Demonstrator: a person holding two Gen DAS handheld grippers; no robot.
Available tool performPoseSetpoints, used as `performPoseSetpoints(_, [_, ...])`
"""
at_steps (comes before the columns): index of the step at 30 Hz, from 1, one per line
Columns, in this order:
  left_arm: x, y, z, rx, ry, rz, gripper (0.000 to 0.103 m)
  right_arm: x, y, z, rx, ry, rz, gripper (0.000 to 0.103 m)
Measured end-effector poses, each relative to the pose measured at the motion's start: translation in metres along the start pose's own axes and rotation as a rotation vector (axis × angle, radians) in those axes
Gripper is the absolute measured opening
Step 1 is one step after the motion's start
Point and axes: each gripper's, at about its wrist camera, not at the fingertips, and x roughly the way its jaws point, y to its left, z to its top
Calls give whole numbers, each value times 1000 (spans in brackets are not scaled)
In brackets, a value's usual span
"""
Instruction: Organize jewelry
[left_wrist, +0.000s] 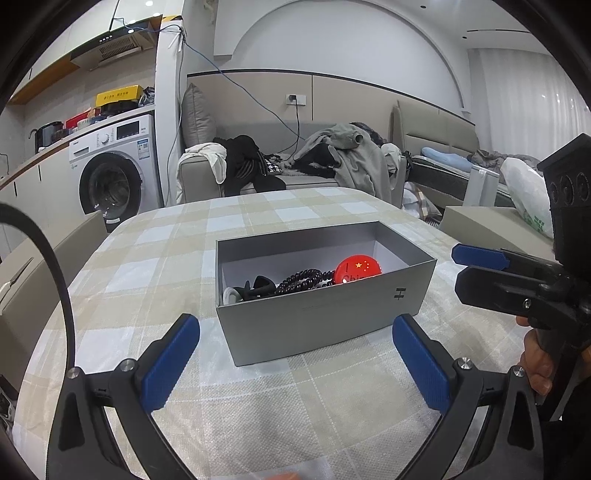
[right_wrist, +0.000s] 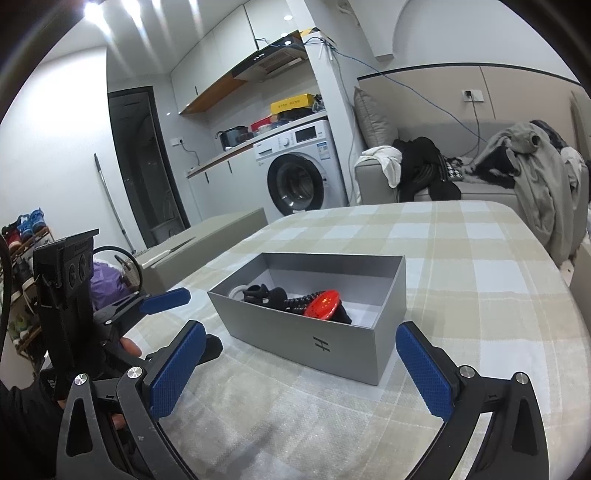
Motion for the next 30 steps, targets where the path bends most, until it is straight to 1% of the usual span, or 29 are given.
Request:
performPoseSetpoints(12, [3, 5, 1, -28, 12, -5, 102, 0, 1, -1, -7, 8, -2, 103])
performPoseSetpoints(30, [3, 6, 1, -40, 14, -6, 102, 1, 2, -2, -17, 13, -5, 103])
